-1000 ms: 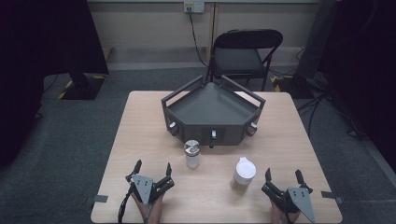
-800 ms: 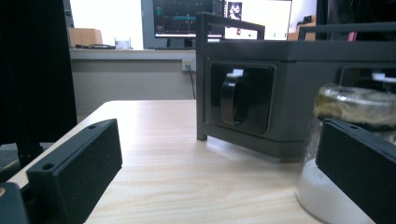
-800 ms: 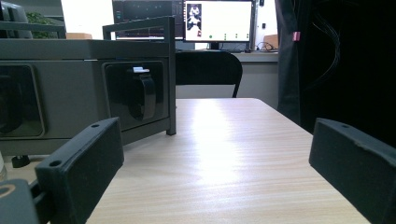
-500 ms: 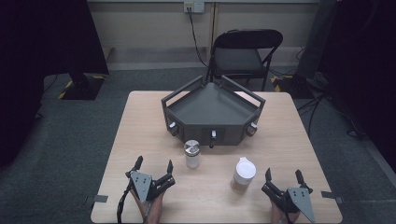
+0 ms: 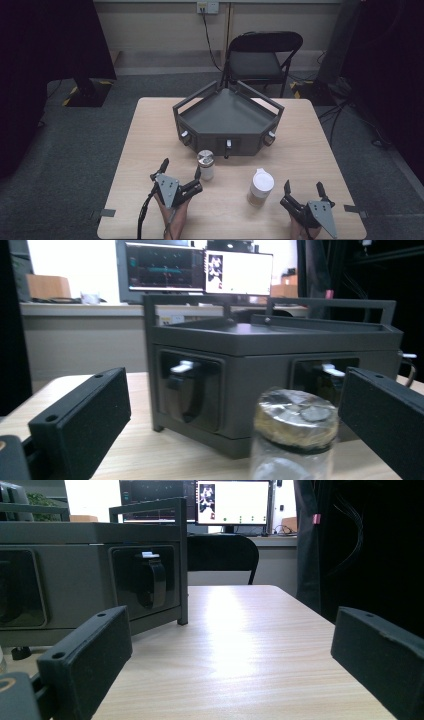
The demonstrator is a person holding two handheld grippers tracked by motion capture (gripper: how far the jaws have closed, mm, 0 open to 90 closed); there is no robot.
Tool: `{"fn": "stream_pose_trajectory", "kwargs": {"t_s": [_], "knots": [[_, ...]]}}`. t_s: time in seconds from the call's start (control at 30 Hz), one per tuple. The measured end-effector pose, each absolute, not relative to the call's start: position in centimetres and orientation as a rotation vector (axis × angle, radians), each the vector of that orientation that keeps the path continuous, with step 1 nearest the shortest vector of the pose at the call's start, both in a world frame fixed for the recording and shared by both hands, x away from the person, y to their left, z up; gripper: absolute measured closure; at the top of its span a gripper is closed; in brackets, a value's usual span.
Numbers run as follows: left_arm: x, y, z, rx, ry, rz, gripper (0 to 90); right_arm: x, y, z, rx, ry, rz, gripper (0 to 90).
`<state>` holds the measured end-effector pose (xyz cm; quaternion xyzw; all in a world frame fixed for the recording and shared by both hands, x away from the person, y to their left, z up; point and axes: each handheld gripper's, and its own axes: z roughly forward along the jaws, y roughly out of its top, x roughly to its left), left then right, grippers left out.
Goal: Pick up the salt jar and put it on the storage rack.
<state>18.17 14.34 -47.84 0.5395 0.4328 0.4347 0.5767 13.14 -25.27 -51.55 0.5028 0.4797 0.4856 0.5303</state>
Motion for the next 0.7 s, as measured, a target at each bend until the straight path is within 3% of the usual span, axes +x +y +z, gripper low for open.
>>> {"fn": "stream_pose_trajectory", "kwargs": {"t_s": [0.7], "knots": [[22.2,10.8,-47.3,1.339,1.075,0.929,5.7,13.1,-25.3,-51.6,1.199,1.147,1.161,1.4]]}}
